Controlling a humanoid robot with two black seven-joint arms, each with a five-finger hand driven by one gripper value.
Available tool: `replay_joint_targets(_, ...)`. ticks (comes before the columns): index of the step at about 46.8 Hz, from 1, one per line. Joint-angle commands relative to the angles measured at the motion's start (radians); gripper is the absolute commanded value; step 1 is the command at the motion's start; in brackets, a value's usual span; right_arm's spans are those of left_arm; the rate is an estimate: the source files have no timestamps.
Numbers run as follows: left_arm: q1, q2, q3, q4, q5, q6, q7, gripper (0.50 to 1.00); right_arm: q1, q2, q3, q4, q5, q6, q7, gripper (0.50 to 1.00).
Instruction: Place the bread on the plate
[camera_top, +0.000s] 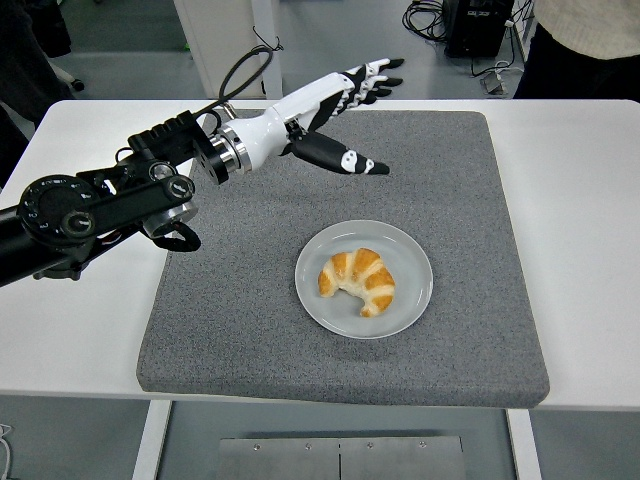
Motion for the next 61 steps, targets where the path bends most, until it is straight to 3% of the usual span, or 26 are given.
replay_joint_targets(1, 0.024, -0.005, -0.034, 0.034, -0.009, 0.009, 0.000, 0.971, 0.000, 0.000, 0.000, 0.000, 0.000, 0.000, 0.000, 1.000)
replay_joint_targets(15, 0.111, -0.024, -0.167, 0.114, -0.156, 0.052, -0.005, 0.969, 0.000, 0.000, 0.000, 0.000, 0.000, 0.000, 0.000, 1.000)
replay_joint_targets(23, 0.124, -0.082, -0.180, 0.194, -0.258, 0.093, -0.009, 0.969, 0.000, 0.000, -0.001, 0.000, 0.000, 0.000, 0.000, 1.000)
replay_joint_targets(34, 0.180, -0.134, -0.275, 0.246, -0.340, 0.104, -0.012, 0.969, 0.000, 0.000, 0.000, 0.000, 0.000, 0.000, 0.000, 1.000)
replay_joint_targets(39, 0.205, -0.171, -0.327, 0.301, -0.341, 0.104, -0.020, 0.968, 0.000, 0.000, 0.000, 0.000, 0.000, 0.000, 0.000, 1.000)
replay_joint_targets(46, 0.237, -0.200, -0.350, 0.347, -0.344, 0.102, -0.092, 0.968, 0.000, 0.000, 0.000, 0.000, 0.000, 0.000, 0.000, 1.000)
replay_joint_targets(52, 0.252, -0.240, -0.390, 0.409, -0.370, 0.096, -0.100, 0.968, 0.000, 0.000, 0.000, 0.000, 0.000, 0.000, 0.000, 1.000)
replay_joint_targets(61, 0.251, -0.255, -0.425, 0.516, -0.442, 0.009, -0.098, 0.968, 0.006, 0.000, -0.001, 0.006, 0.000, 0.002, 0.000, 1.000)
